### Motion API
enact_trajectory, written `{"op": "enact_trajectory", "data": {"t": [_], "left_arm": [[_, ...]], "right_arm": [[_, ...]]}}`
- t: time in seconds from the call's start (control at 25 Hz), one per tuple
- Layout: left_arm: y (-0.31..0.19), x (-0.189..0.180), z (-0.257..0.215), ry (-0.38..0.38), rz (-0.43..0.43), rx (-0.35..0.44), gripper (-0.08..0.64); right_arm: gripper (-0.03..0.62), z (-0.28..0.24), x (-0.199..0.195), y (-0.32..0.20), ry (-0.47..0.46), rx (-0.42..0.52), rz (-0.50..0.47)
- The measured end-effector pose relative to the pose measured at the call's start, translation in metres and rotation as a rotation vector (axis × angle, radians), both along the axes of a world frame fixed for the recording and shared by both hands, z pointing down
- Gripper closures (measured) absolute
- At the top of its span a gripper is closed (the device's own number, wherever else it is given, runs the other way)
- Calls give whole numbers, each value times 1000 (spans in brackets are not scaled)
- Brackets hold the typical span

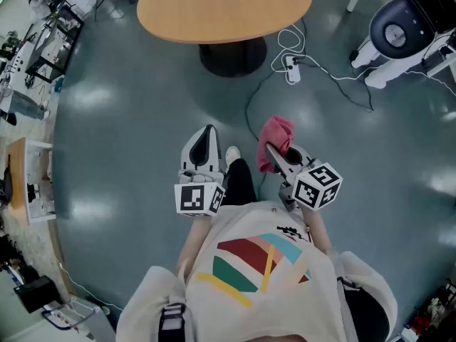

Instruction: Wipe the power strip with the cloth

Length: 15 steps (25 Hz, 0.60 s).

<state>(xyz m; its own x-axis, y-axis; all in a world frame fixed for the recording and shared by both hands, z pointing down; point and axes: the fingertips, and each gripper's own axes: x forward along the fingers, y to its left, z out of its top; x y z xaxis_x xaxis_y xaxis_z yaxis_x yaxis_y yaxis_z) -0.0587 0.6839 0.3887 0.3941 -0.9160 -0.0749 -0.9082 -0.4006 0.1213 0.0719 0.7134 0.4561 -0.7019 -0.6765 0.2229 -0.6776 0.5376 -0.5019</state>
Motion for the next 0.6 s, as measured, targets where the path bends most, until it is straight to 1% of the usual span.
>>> {"op": "enact_trajectory", "data": {"t": [0.08,0.2,0.32,0.4,0.52,0.6], "left_arm": [[-49,-17,0,9,18,2,513],[-122,-43,0,10,27,-21,511],[-193,-68,-12,-1,35,-29,511],[-235,-82,-23,-11,56,-30,509],[-287,-90,-22,-57,99,-54,487],[-321,-79,-7,-89,122,-75,455]], "right_arm": [[552,-1,-20,-51,11,-3,-9],[554,-8,-49,-121,42,-13,-32],[554,-26,-75,-182,76,-2,-61],[553,-37,-89,-215,78,-3,-53],[554,-33,-90,-258,97,-35,2],[553,-17,-67,-285,152,-41,42]]}}
